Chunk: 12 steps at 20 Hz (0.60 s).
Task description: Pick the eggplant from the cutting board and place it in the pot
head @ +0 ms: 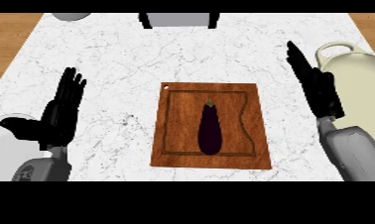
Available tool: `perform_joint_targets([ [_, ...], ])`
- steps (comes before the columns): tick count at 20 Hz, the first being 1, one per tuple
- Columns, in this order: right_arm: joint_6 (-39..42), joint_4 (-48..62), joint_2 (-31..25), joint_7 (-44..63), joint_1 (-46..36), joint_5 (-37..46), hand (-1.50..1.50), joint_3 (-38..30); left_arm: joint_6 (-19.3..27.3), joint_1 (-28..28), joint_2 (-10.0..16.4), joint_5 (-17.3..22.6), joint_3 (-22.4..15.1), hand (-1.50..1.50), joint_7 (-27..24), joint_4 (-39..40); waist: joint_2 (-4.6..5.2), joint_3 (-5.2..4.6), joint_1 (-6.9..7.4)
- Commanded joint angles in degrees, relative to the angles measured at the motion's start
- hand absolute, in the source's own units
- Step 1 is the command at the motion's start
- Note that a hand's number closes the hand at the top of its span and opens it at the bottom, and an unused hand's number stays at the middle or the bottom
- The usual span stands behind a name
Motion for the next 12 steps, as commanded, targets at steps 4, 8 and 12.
perform_joint_targets([
  [4, -5.1, -18.4, -3.1, -10.9, -2.6, 6.7, 1.5, -1.8, 3.9, 1.0, -0.1, -4.7, -1.6, 0.0, -2.1, -4.2, 0.32, -0.78, -1.84],
  [8, -19.6, -14.3, -9.2, -3.5, 3.6, 20.9, -1.5, -7.6, 4.6, 2.5, -0.9, -5.1, -2.2, 0.0, -1.8, -4.4, -0.26, -1.08, -6.68],
  [12, -29.1, -31.1, 0.6, -7.7, 16.4, 29.7, -1.5, 3.1, 5.3, 5.3, -2.3, -8.0, -6.7, 0.0, -1.1, -9.2, 0.56, -0.81, -3.47],
])
